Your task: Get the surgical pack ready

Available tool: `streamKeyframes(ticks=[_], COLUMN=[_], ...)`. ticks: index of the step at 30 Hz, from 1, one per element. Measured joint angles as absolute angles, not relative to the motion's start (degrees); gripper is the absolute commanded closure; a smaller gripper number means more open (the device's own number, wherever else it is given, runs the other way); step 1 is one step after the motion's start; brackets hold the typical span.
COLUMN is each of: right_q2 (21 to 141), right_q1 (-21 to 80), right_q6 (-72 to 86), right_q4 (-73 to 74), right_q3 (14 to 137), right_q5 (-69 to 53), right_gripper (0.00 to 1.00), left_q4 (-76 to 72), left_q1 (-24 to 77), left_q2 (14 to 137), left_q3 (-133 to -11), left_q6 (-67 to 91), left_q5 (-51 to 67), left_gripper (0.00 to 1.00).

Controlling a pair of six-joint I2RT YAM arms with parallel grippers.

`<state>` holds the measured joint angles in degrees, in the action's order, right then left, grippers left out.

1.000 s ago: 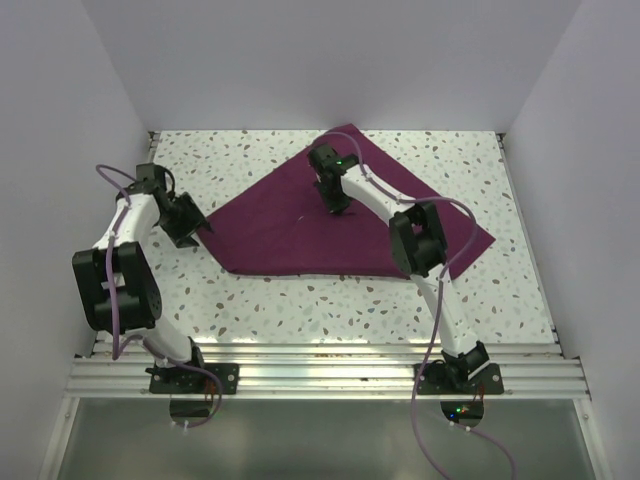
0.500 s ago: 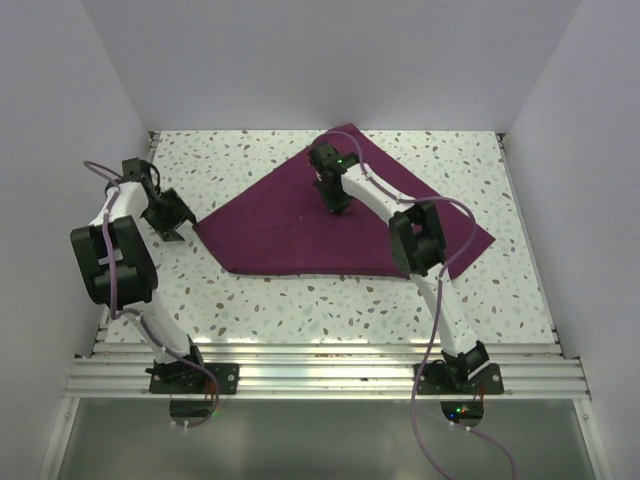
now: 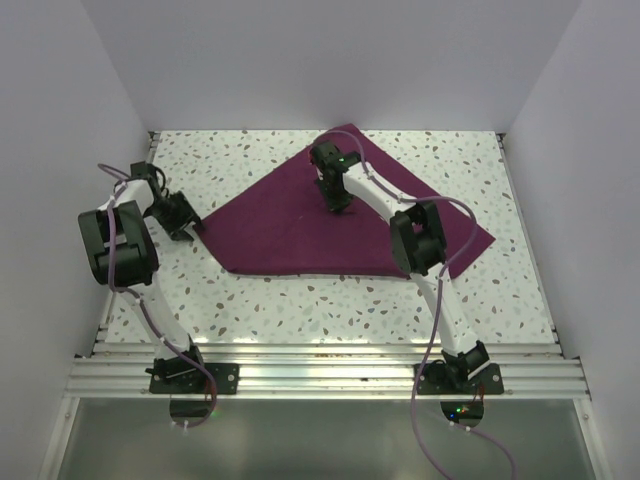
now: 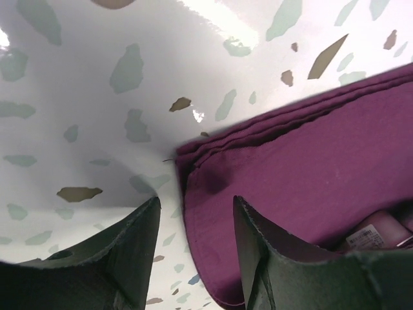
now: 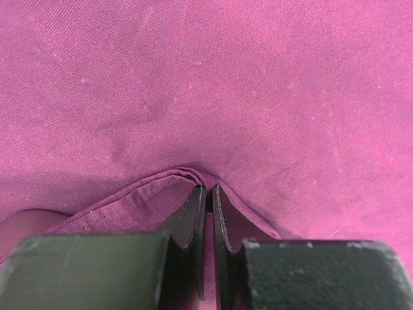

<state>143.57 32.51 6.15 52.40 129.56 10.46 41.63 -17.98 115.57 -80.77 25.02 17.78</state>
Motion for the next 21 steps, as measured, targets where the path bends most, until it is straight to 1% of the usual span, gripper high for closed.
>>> streamKeyframes(ticks=[4, 5, 7, 8, 10, 11, 19, 21], right_q2=[143.6, 143.6, 143.7, 143.8, 144.1, 144.1, 144.9, 145.3], right_q1=[32.5, 32.5, 32.5, 32.4, 32.3, 32.3, 32.1, 32.1], right_q6=[6.2, 6.2, 6.3, 6.3, 6.4, 6.5, 7.6, 8.4], right_q4=[52.5, 52.5, 52.7, 52.8, 53.2, 53.3, 54.2, 54.6], right_q3=[129.6, 129.7, 129.9, 130.1, 130.7, 130.9, 132.7, 133.6], right_q5=[10.3, 10.3, 10.3, 10.2, 9.7, 9.5, 8.0, 7.7], right_gripper=[0.97, 0.97, 0.96, 0.94, 0.91, 0.86, 0.82, 0.7], left_q4=[40.9, 40.7, 40.1, 39.9, 39.6, 39.4, 39.2, 39.6], left_q1=[-17.9, -17.9, -17.9, -17.9, -17.9, -17.9, -17.7, -17.6], left_q2=[116.4, 116.5, 117.1, 117.5, 118.1, 118.4, 117.6, 116.2], left_q3=[-81.4, -81.4, -81.6, -81.8, -82.1, -82.1, -82.0, -81.6], left_q6=[24.5, 24.4, 24.2, 23.9, 23.3, 23.1, 22.7, 22.7], left_q5=[19.8, 20.0, 21.1, 21.7, 22.5, 22.9, 21.6, 20.1], left_gripper=[0.52, 0.58, 0.67, 0.77, 0.9, 1.0, 1.0, 1.0])
